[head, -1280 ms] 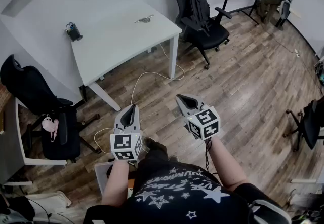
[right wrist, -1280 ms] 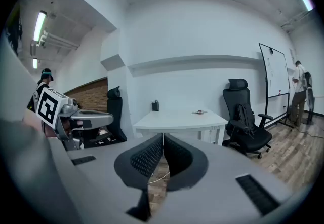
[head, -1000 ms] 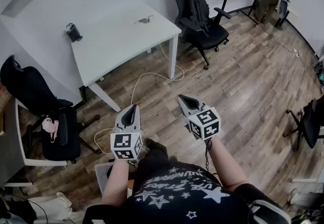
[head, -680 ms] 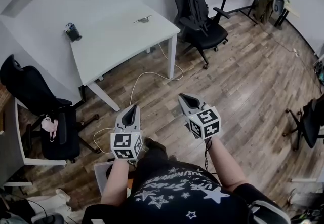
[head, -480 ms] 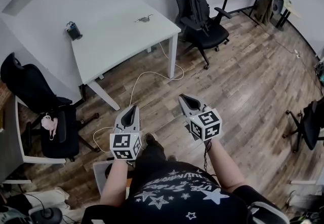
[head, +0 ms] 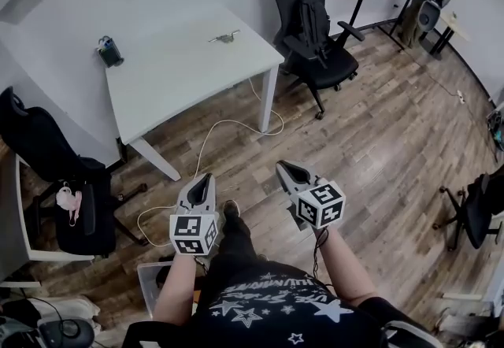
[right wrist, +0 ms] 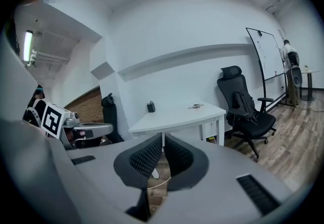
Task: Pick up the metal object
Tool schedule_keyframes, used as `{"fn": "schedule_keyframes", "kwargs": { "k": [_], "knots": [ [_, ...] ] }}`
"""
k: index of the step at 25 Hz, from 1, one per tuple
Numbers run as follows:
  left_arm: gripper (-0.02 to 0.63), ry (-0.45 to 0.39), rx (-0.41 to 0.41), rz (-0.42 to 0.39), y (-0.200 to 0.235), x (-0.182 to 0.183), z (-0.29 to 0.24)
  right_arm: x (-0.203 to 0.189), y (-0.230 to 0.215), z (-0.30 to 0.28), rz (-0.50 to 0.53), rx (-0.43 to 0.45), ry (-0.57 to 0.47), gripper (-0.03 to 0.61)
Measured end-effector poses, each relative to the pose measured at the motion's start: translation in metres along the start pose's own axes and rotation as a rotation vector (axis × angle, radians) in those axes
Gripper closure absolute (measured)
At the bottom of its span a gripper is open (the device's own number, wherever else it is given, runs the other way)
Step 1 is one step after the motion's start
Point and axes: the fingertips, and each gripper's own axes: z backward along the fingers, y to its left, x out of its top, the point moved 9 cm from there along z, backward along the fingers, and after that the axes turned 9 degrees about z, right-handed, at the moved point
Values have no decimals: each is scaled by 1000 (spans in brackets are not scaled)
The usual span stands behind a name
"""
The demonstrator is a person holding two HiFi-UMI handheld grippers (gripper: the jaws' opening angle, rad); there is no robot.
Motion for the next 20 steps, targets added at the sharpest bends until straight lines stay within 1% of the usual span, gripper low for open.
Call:
{"fn": "schedule_keyframes", "kwargs": {
  "k": [4,9,12,17,20],
  "knots": [
    [591,-14,-38,9,20,20,-49,10,-34,-40,-13,-46,66,528],
    [591,-1,-49,11,55,53,-122,38,-81,-98,-57,-52,39,529],
    [591,10,-52,14,80,72,-160,57,-103,-137,-40,-57,43,528],
    [591,24,-63,21,120,96,-207,82,-121,-200,-13,-43,71,528],
    [591,29,-68,30,144,107,-229,93,-127,-232,-24,-36,71,529]
  ]
}}
